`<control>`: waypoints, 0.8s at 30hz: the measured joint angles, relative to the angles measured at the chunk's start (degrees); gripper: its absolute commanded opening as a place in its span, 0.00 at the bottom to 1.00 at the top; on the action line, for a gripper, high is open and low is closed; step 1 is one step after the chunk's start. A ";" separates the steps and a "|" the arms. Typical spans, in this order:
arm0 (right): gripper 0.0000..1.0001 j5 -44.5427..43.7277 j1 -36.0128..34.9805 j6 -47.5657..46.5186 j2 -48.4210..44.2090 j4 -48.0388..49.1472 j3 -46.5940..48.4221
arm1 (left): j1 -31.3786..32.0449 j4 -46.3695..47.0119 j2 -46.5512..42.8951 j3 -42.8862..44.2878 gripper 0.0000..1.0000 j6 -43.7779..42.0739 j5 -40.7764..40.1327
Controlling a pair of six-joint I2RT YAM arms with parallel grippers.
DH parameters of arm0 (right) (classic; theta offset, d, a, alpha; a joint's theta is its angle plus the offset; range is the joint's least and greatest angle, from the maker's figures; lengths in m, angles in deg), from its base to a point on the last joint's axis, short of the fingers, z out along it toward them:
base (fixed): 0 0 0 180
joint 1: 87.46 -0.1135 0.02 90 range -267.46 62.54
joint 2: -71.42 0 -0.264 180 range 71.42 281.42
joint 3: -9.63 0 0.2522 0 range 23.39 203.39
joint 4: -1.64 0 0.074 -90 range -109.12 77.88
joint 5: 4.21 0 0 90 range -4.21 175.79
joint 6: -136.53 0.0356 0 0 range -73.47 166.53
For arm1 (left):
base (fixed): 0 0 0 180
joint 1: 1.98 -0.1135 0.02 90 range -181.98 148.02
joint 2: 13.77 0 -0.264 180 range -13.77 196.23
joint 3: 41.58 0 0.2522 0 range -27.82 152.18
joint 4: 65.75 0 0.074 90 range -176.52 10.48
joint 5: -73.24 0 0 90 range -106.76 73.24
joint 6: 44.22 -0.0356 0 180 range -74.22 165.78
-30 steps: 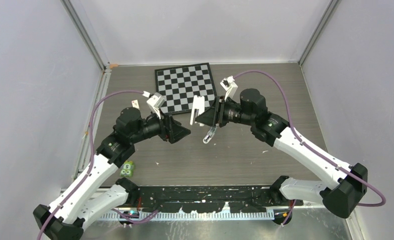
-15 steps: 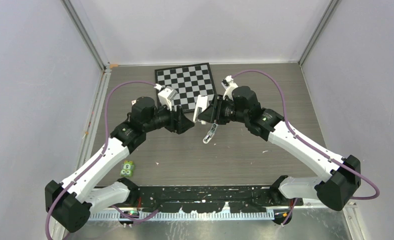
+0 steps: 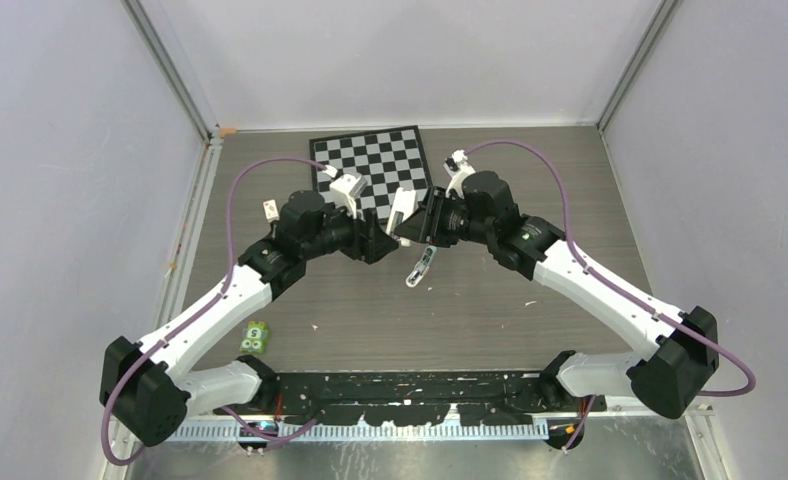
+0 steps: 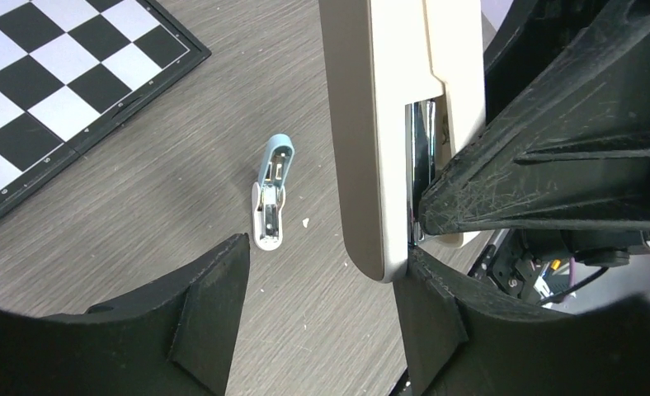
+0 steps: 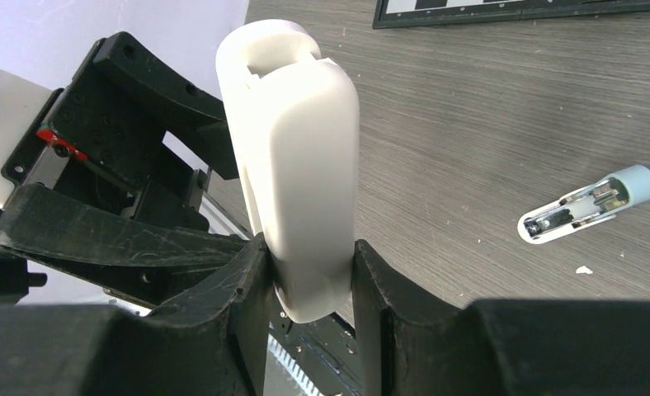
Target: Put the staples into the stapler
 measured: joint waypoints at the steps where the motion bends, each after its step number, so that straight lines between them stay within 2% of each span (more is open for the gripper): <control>1: 0.01 0.00 0.00 0.26 0.04 0.11 0.00 | 0.24 0.26 0.57 0.00 0.59 0.04 -0.66; 9: 0.01 -0.42 0.33 0.20 0.02 0.66 -0.72 | 2.16 1.62 1.44 0.04 0.43 -1.95 -4.92; 16: 0.01 2.38 0.33 -1.77 -0.96 2.69 -2.40 | 3.06 0.98 0.07 0.00 0.42 -7.80 -7.96; 24: 0.01 7.06 0.24 -4.66 -5.07 -1.16 -5.14 | 1.68 -2.01 -1.66 0.07 0.44 -14.21 -17.68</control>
